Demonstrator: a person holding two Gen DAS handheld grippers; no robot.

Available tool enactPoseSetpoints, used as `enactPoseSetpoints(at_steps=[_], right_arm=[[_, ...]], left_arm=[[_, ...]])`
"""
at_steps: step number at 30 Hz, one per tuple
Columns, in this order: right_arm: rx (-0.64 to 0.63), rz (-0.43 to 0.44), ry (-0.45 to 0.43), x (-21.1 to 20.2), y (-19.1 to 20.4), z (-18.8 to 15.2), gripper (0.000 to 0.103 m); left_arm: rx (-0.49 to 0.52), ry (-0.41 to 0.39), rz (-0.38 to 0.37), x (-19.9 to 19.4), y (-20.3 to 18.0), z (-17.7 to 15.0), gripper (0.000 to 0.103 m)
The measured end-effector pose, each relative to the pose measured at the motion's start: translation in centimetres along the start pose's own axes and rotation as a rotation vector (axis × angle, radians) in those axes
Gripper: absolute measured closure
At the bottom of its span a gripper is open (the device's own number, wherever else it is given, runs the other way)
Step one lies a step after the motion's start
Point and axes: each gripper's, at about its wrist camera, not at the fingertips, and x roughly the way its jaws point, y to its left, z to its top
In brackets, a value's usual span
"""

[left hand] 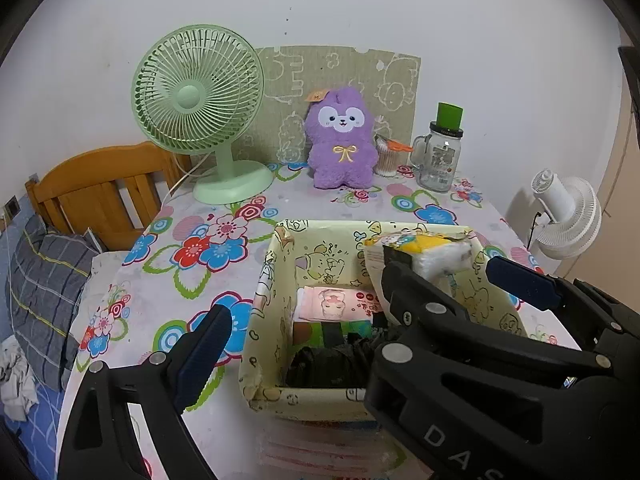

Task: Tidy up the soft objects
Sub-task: 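Withdraw both open tools up and back from the fabric box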

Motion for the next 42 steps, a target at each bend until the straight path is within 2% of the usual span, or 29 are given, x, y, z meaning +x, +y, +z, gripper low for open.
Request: enactPoseSetpoints(at_steps=[35,42], right_arm=[[-0.003,-0.071,-0.045,-6.2,-0.6,-3.8,0.023],[-0.007,-0.085,-0.057,-7.5,-0.4,-4.7,0.018]], left_arm=[[0.039,-0.054,-0.044,-5.1,-2.0,-3.4,0.007],[0.050,-0.066,-0.039,-6.4,-2.3,-4.1,0.005]])
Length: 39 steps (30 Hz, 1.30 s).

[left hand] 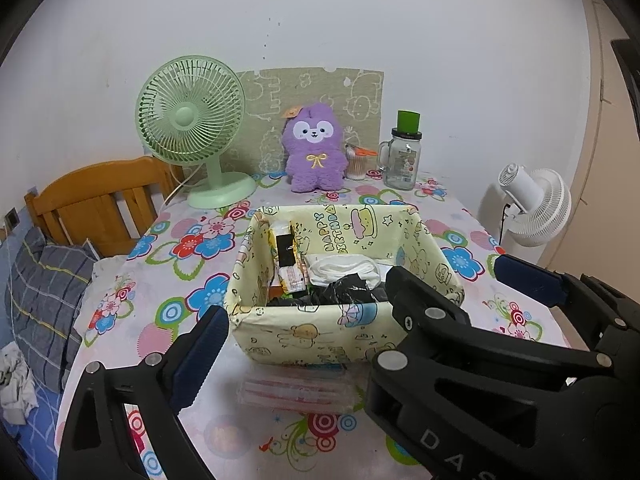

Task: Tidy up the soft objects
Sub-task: 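Withdraw both open tools up and back from the fabric box, then move the right tool to the white rolled pad while the left tool approaches the clear zip bags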

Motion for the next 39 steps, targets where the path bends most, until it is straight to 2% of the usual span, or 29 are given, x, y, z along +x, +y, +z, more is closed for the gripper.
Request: enactPoseSetpoints(at_steps=[3,14,31,39], right_arm=[[-0.005,-0.003,-0.009,-0.7,0.1,-0.4,0.013],[-0.012,-0.030,-0.017,-1.7,-0.1,-2.0,0.008],[-0.025,-0.077,0.008,-0.9,-0.5,-3.4,0.005],[-0.013,-0.065,0.044,0.7,-0.7,-3.9,0.005]], left_arm=[[0.001,-0.007,0.004,-0.5,0.0,-0.3,0.004],[0.012,-0.012,0.009,-1.2,-0.4,-1.8,0.000],[0.044,0.017,-0.002,-0.2,-1.1,-3.2,0.000],[0.037,0.048,-0.007,1.3,-0.7,-3.6,0.000]])
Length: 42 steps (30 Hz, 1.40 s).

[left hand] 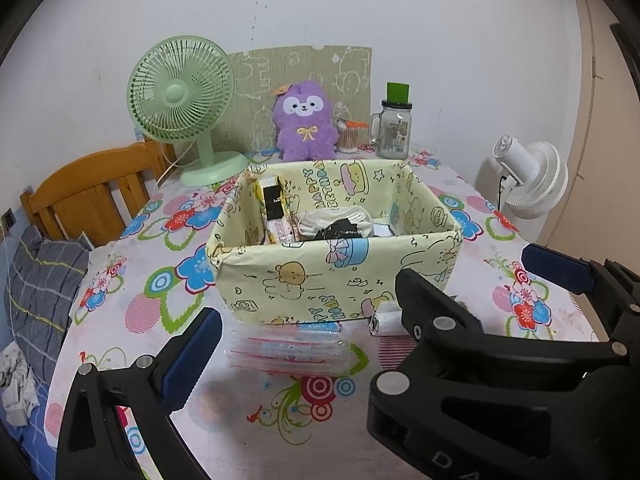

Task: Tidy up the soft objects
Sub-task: 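Move the right tool to the white rolled pad while the left tool approaches the clear zip bags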

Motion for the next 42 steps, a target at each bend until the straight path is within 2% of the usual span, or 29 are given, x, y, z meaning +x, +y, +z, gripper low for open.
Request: enactPoseSetpoints(at_steps=[13,25,42], right_arm=[[0.010,0.006,0.053,2.8,-0.2,-0.5,0.005],[0.006,0.007,0.090,4.9,0.2,-0.6,0.005],[0.010,0.000,0.154,7.8,0.9,-1.0,0.005]], left_arm=[[-0.004,0.057,0.022,2.8,0.7,-0.4,0.000],[0.010,0.094,-0.005,4.8,1.5,-0.7,0.000],[-0.022,0.164,-0.031,7.5,3.6,-1.3,0.000]])
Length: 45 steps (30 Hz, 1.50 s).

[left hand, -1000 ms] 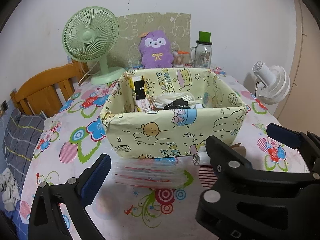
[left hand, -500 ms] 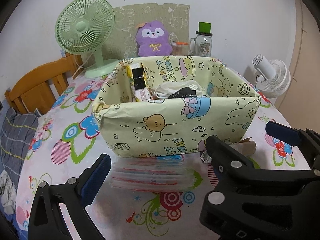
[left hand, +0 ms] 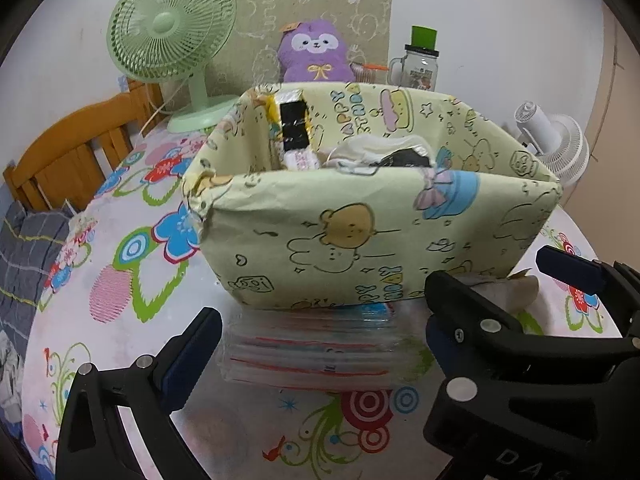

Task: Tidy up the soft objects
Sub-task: 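Move the right tool to the white rolled pad while the left tool approaches the clear zip bags, then grasp the white rolled pad with the right tool while the left tool grasps the clear zip bag stack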

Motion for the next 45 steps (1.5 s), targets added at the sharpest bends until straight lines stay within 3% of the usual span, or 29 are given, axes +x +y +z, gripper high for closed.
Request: enactPoseSetpoints(at_steps=[19,32,45], right_arm=[[0.002,-0.040,0.069,3.1,-0.1,-0.3,0.005],[0.061,-0.021,0.091,4.0,-1.9,-1.1,0.006],[0.045,-0.006,0.071,3.1,-1.8,-1.6,0.036]], left_arm=[[-0.032,0.069,0.002,2.3,0.6,-0.9,0.000],[-0.015,0.089,0.027,2.6,-0.1,-1.0,0.000],[0.007,0.079,0.013,2.1,-1.4,-1.6,0.003]])
